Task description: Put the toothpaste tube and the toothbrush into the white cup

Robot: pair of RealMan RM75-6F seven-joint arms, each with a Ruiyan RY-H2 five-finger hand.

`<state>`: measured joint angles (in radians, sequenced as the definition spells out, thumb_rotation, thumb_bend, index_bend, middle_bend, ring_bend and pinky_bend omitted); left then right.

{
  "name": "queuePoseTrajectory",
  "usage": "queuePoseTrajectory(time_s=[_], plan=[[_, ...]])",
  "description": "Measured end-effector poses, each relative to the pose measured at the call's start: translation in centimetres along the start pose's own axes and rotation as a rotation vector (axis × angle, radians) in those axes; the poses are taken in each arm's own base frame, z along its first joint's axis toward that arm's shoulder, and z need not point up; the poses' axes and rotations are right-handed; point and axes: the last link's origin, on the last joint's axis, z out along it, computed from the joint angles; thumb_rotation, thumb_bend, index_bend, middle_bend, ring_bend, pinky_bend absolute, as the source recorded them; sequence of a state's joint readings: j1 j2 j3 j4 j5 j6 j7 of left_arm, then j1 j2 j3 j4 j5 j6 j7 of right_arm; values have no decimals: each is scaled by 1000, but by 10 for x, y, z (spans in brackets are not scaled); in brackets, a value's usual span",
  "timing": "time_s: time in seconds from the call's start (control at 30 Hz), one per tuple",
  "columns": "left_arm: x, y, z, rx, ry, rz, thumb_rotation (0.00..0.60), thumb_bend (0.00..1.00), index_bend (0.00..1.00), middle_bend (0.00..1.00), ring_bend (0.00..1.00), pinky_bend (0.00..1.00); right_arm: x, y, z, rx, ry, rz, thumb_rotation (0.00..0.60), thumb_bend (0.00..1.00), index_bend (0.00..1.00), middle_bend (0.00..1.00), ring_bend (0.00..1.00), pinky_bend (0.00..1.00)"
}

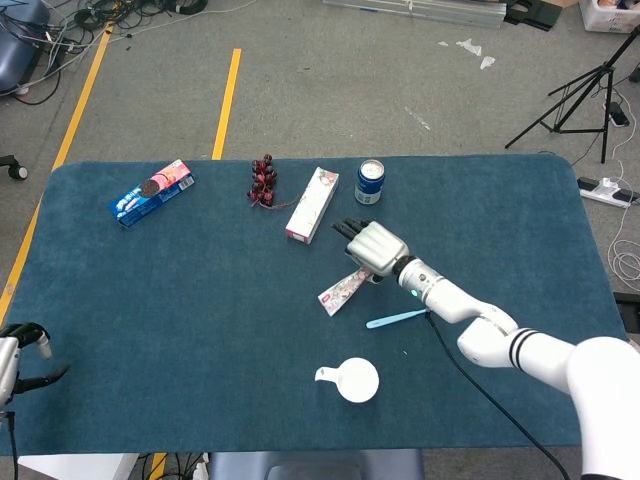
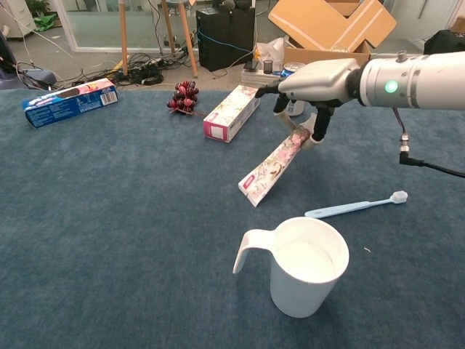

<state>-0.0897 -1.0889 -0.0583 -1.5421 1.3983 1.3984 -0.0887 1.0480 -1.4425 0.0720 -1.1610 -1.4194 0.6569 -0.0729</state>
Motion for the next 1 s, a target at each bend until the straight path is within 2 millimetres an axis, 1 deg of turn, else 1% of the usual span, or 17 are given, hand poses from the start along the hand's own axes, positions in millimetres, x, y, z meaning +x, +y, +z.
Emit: queuePoseTrajectory(time_s=[0.3,0.67,0.77,1.0], plan=[[1,7,-5,-32,5,0,600,0,648,447,356,397,31,-11,-52,-20,68,80,600,138,658,44,0,255],[2,14,-11,-69,15,3,600,0,648,447,356,397,58,-20,-108,-48,134,142,600,138,658,44,0,255],[1,16,-12,-75,11,8,600,0,648,447,356,397,65,-24,-127,-44,150,161,600,138,658,45,0,255],[-2,20,-9,-82,5,14,600,0,648,447,356,397,87,-31,-177,-27,183,199,600,138,658,50,0,255]])
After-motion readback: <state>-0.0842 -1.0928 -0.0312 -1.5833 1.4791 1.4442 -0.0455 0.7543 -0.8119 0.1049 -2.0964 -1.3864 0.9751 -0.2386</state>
